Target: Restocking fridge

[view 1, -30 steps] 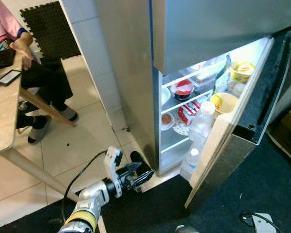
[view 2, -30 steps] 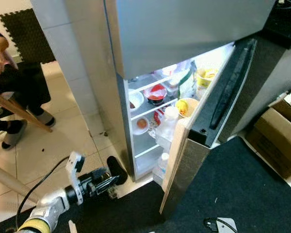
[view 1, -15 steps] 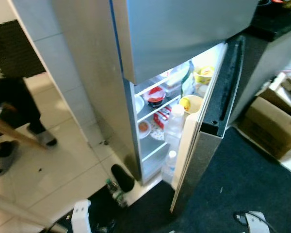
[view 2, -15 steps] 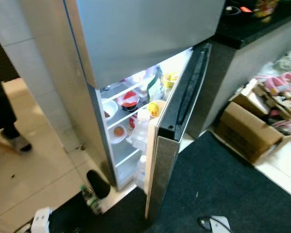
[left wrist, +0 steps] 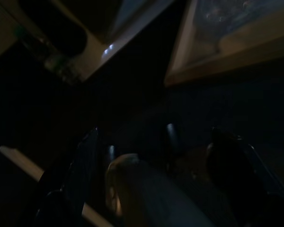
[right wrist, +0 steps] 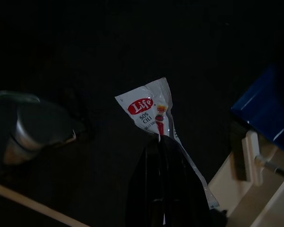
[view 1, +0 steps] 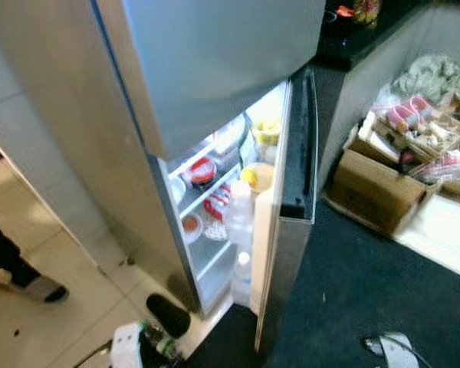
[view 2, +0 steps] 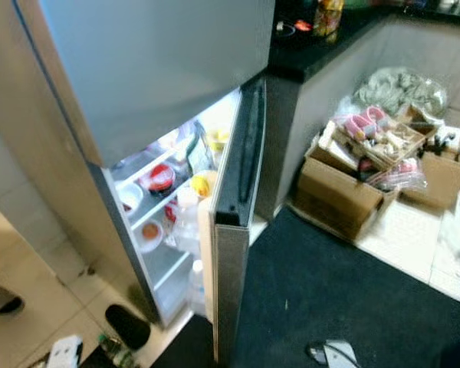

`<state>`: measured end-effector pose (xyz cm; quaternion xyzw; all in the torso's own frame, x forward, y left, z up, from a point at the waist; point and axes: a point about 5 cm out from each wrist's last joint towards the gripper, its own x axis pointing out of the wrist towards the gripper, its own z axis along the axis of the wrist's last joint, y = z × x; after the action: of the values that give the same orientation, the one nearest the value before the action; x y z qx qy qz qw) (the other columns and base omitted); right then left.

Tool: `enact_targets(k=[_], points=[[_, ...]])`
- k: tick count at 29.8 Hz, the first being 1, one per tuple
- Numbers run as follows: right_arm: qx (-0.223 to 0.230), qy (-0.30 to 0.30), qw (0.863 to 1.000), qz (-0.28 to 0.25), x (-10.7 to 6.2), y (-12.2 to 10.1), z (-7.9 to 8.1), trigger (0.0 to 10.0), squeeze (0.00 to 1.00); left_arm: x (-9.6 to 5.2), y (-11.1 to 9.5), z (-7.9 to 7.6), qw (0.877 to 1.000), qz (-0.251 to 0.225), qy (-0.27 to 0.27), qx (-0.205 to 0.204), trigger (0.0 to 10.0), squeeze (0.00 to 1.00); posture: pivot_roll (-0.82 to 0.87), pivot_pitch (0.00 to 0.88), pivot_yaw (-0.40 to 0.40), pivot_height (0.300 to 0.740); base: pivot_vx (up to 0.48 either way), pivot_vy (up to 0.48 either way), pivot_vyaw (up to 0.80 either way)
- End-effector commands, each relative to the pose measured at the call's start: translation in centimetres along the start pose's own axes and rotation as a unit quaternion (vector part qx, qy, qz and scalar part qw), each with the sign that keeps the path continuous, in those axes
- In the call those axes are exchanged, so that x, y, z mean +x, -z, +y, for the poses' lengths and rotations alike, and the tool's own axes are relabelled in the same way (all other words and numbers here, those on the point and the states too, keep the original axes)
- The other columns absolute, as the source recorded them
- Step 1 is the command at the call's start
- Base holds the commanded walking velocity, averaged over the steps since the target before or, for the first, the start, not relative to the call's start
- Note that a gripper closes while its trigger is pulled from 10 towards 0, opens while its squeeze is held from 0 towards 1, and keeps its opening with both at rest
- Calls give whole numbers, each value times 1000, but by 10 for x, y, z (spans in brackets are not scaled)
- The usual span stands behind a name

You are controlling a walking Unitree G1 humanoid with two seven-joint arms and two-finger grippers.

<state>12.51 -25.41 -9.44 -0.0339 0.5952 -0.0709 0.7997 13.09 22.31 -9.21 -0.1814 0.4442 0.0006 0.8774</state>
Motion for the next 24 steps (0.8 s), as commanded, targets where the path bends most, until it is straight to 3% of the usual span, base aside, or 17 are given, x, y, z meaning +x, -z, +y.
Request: enact_targets(k=[1, 11, 17, 24], points=[[4, -3, 1000, -1, 0, -1, 3, 10000, 0, 0, 2, 1, 1000, 5, -8, -1, 10000, 0, -32, 0, 11, 740, 0, 0, -763], [2, -1, 1000, -16, 0, -9, 2, 10000, 0, 4, 2, -6, 1000, 1, -16, -18, 10000, 0, -38, 0, -1, 740, 0, 0, -764], [-8, 2, 1000, -19, 0, -11, -1, 10000, 0, 5, 6, -11, 1000, 7, -9, -22, 10000, 0, -37, 0, -10, 740, 0, 0, 0], [-19, 2, 1000, -19, -1, -11, -3, 10000, 0, 6, 10, -14, 1000, 15, -5, -21, 10000, 0, -30, 0, -17, 740, 0, -463, 0]])
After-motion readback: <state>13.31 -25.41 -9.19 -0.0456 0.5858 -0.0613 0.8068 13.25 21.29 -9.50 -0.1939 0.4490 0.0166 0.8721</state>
